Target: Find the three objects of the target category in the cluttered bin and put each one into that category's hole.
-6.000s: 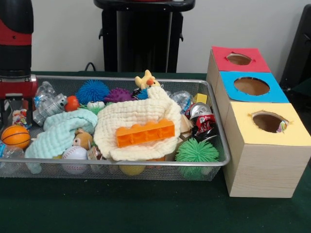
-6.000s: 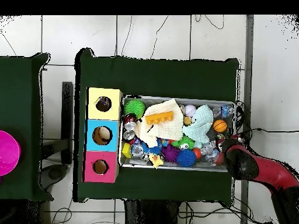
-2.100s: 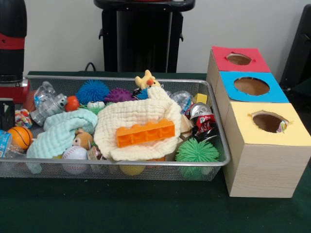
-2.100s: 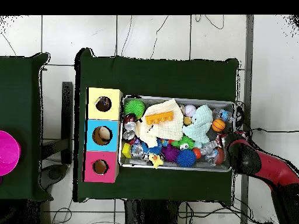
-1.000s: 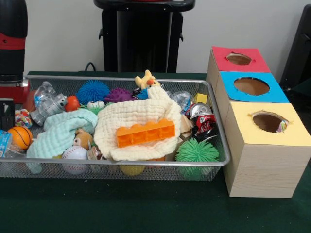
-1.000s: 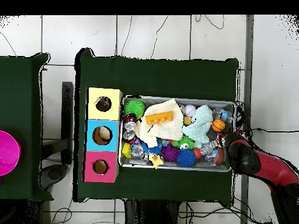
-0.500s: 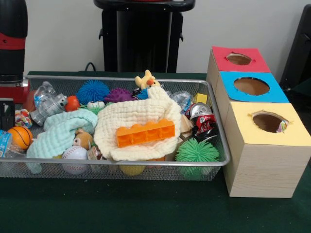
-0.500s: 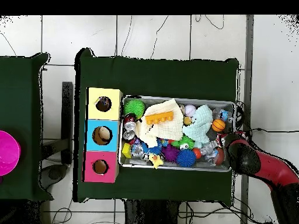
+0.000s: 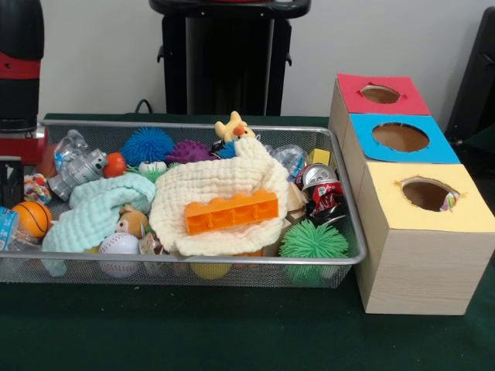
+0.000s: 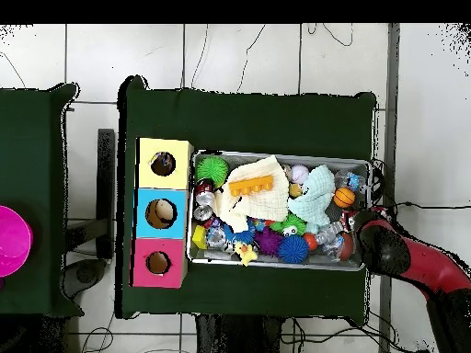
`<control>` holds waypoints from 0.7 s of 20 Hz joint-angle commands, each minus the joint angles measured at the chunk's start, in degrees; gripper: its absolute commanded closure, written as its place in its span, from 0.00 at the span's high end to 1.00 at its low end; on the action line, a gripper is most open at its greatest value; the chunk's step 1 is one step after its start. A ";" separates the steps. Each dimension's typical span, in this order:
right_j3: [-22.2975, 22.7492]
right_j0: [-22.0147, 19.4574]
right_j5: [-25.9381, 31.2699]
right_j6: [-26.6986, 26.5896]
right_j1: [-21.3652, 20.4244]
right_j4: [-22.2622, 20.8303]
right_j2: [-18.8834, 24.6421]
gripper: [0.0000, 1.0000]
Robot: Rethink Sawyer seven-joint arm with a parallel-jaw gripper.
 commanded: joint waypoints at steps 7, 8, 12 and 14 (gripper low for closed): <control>6.08 1.46 3.99 3.77 9.32 -2.76 -0.57 0.00; 6.07 1.49 4.08 3.80 9.30 -2.69 -0.58 0.00; 6.07 1.72 4.35 4.21 9.20 -2.36 -0.84 0.00; 6.01 1.79 4.26 4.32 9.19 -2.35 -0.93 0.00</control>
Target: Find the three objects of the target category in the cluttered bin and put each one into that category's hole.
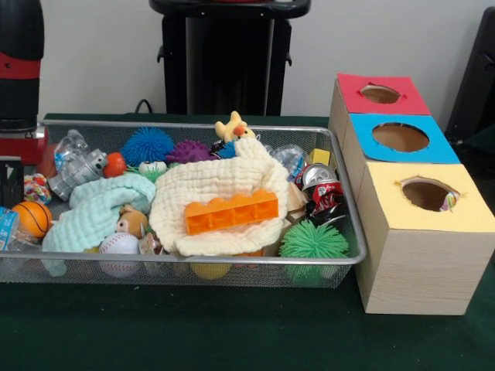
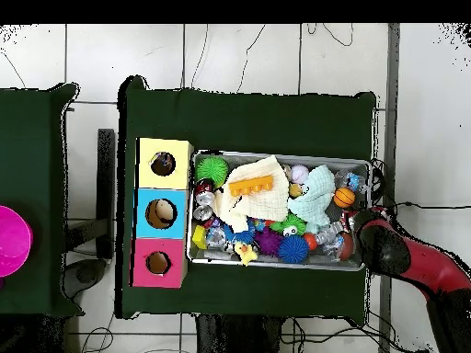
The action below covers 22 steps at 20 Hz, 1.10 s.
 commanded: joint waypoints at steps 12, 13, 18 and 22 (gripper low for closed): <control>6.33 1.70 4.09 4.38 9.24 -2.02 -0.86 1.00; 6.54 1.65 3.77 4.38 9.22 -2.16 -0.80 1.00; 7.29 2.04 3.22 5.00 9.06 -2.20 -1.32 1.00; 6.80 4.20 3.03 6.55 8.80 -2.45 -3.76 1.00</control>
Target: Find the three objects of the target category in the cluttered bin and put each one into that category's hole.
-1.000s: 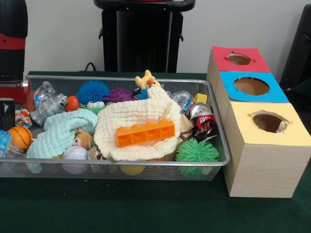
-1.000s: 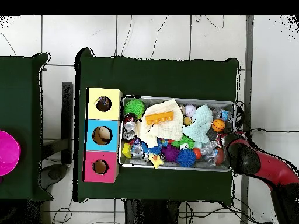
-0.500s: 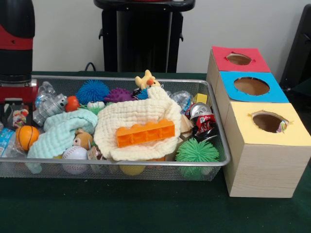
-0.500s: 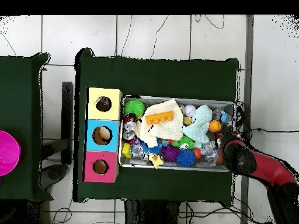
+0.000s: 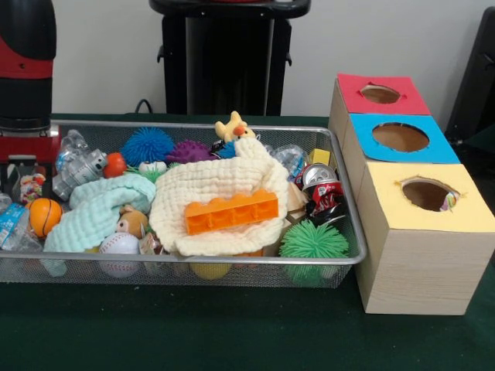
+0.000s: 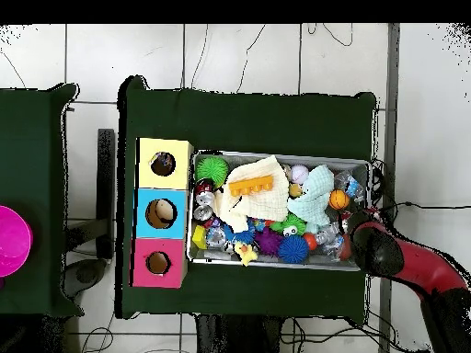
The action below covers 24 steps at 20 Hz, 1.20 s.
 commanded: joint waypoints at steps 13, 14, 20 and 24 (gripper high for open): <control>4.76 2.37 2.34 6.66 13.42 -1.82 -4.38 1.00; 4.85 1.98 1.87 6.64 13.78 -1.95 -4.27 1.00; 5.01 0.21 1.63 5.97 15.15 -1.60 -2.98 1.00; 6.83 0.38 2.36 8.31 14.68 1.12 -2.40 1.00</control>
